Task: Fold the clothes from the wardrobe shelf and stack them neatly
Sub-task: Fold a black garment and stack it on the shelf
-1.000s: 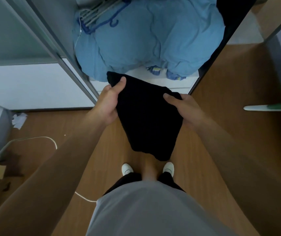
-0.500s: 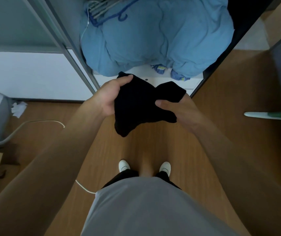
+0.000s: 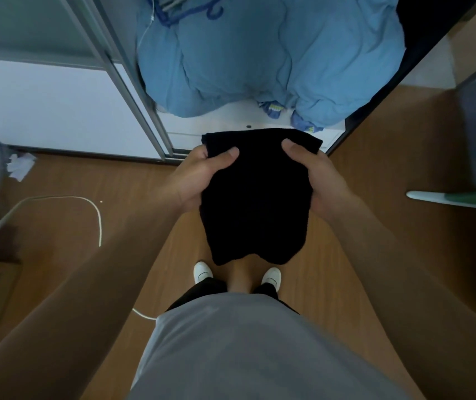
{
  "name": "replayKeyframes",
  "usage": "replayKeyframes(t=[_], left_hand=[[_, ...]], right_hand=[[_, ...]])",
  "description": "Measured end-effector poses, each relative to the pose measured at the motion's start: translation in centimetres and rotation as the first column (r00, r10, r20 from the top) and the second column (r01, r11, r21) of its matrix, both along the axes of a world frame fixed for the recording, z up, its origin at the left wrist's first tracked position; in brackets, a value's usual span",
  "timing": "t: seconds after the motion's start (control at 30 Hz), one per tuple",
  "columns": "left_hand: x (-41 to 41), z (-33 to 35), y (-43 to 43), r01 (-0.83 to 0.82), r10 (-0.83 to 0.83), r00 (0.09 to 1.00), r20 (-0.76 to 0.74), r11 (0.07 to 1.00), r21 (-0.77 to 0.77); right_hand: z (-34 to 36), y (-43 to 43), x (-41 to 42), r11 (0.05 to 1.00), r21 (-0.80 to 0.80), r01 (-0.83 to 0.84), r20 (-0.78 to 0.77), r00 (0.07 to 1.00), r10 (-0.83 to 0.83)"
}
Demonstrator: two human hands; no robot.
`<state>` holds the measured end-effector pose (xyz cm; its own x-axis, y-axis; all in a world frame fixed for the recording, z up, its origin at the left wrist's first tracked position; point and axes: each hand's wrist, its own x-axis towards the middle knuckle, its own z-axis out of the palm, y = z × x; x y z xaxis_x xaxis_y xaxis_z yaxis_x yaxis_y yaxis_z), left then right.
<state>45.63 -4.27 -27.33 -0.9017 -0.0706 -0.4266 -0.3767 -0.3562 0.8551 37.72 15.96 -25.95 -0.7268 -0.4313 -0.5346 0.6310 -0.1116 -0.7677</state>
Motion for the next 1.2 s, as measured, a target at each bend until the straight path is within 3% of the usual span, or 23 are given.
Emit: replayKeyframes(t=[0.17, 0.27, 0.47, 0.6, 0.7, 0.73, 0.8, 0.9, 1.03, 1.13, 1.2], left_hand=[[-1.2, 0.8, -0.2, -0.151, 0.14, 0.973, 0.182, 0.988, 0.044], [-1.0, 0.6, -1.2, -0.111, 0.093, 0.96, 0.263, 0.992, 0.057], [1.6, -1.5, -2.4, 0.131, -0.138, 0.983, 0.122, 0.989, 0.068], [0.8, -1.7, -1.6, 0.002, -0.005, 0.998, 0.066, 0.999, 0.037], [0.1, -1.5, -1.3, -0.076, 0.073, 0.994, 0.078, 0.997, 0.033], [0.0, -1.5, -1.4, -0.098, 0.095, 0.992, 0.086, 0.995, 0.033], [-0.2, -1.5, -1.4, -0.151, 0.148, 0.984, 0.101, 0.988, 0.026], [-0.4, -1.4, -1.5, -0.221, 0.221, 0.967, 0.126, 0.975, -0.008], [-0.6, -1.3, -1.5, -0.286, 0.269, 0.946, 0.179, 0.955, 0.079], [-0.9, -1.2, -1.8, -0.295, 0.271, 0.943, 0.195, 0.949, 0.107], [-1.0, -1.4, -2.1, -0.31, 0.298, 0.932, 0.208, 0.95, 0.028]], right_hand=[[-2.1, 0.8, 2.3, 0.961, 0.019, -0.276, -0.075, 0.958, 0.276], [-2.6, 0.1, 3.1, 0.973, 0.103, -0.207, -0.144, 0.965, 0.221], [-1.3, -0.9, 1.3, 0.995, 0.097, 0.0, 0.055, 0.998, -0.005], [-0.6, -0.2, 0.2, 0.997, 0.005, -0.08, 0.096, 0.992, 0.079], [-1.2, 0.9, -0.1, 0.936, 0.287, -0.202, -0.093, 0.967, 0.237], [-1.4, 1.2, -0.1, 0.9, 0.393, -0.188, -0.148, 0.953, 0.263], [-1.9, 1.8, -0.3, 0.883, 0.46, -0.09, -0.236, 0.947, 0.219], [-2.2, 2.1, -0.8, 0.9, 0.433, 0.044, -0.262, 0.962, 0.079], [-1.9, 1.9, -1.8, 0.974, 0.184, 0.133, -0.146, 0.984, -0.107], [-2.1, 2.6, -1.6, 0.983, 0.18, 0.043, -0.155, 0.988, -0.015], [-2.2, 2.9, -1.2, 0.974, 0.219, -0.053, -0.201, 0.975, 0.098]])
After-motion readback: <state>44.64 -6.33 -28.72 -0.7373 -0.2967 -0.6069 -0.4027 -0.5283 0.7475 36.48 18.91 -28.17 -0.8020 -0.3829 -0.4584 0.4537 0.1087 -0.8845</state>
